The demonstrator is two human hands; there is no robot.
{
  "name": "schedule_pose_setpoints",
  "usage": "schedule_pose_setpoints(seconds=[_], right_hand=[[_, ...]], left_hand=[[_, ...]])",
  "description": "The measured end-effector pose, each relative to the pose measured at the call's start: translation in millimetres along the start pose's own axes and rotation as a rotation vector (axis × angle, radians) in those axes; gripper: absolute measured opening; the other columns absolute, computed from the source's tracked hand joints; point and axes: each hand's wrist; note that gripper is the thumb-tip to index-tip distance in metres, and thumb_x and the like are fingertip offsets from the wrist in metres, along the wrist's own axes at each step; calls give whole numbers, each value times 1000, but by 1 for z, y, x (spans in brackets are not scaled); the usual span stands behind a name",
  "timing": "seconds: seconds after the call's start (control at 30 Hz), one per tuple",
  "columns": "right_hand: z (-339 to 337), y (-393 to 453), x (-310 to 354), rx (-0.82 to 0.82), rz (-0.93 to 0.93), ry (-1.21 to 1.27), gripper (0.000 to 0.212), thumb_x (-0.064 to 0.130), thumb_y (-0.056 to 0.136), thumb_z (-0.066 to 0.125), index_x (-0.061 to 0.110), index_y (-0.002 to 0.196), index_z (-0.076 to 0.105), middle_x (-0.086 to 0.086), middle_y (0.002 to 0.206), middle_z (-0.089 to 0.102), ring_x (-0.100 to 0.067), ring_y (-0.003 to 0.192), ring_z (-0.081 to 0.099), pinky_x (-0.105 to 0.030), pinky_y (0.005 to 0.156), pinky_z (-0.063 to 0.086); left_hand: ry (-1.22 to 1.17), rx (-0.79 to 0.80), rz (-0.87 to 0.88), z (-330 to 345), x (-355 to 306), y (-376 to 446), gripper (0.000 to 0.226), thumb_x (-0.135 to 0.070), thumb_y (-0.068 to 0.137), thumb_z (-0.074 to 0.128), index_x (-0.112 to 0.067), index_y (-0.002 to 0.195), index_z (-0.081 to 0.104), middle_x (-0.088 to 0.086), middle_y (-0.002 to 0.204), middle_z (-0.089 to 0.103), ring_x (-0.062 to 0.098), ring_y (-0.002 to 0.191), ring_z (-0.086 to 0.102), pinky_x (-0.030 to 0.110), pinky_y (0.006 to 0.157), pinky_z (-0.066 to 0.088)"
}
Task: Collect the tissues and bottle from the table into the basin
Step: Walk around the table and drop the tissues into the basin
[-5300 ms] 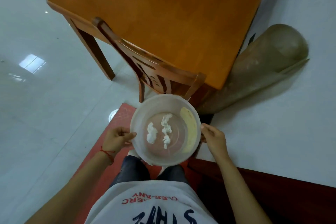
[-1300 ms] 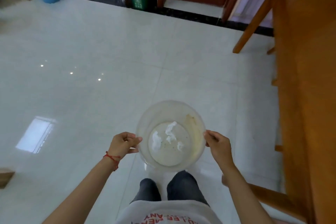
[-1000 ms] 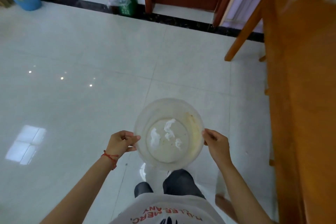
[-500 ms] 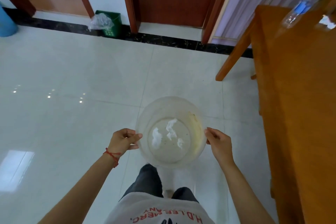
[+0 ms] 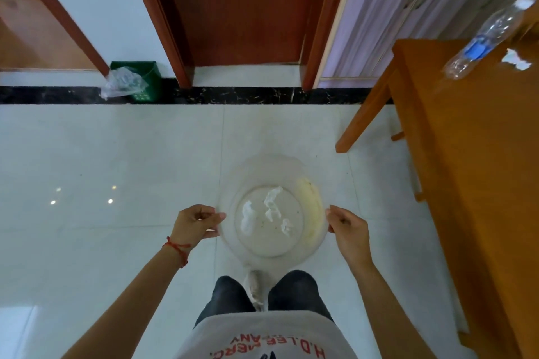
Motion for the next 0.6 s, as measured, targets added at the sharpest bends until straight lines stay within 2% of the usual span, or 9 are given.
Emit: schedule_pose_setpoints(seconds=[0.2, 0.47, 0.6], right_hand=[[15, 67, 30, -19, -28, -45, 24, 17, 86, 62, 39, 76, 65, 6, 73, 68, -16, 72, 63, -29, 72, 54], [29, 185, 74, -47, -14, -81, 25, 18, 86, 62, 26, 63, 65, -2, 59, 60, -18, 61, 54, -35, 70, 52], [34, 241, 105, -62, -24, -85, 25, 21, 87, 61, 32, 65, 66, -4, 61, 63, -19, 62, 57, -33, 70, 53]], left_hand=[[8, 46, -10, 17, -48, 69, 13, -1, 77, 69, 3, 86, 61, 15, 77, 61, 24, 68, 62, 22, 51, 58], [32, 69, -6, 59, -127, 173, 11, 1, 76, 69, 3, 84, 61, 15, 77, 61, 25, 70, 62, 24, 53, 59], [43, 85, 8, 77, -174, 216, 14, 1, 76, 68, 5, 88, 61, 16, 78, 62, 28, 71, 62, 24, 53, 59]])
Point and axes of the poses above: each hand's wrist, its own y-axis towards the middle knuckle, its own z-axis out of the palm, x = y × z
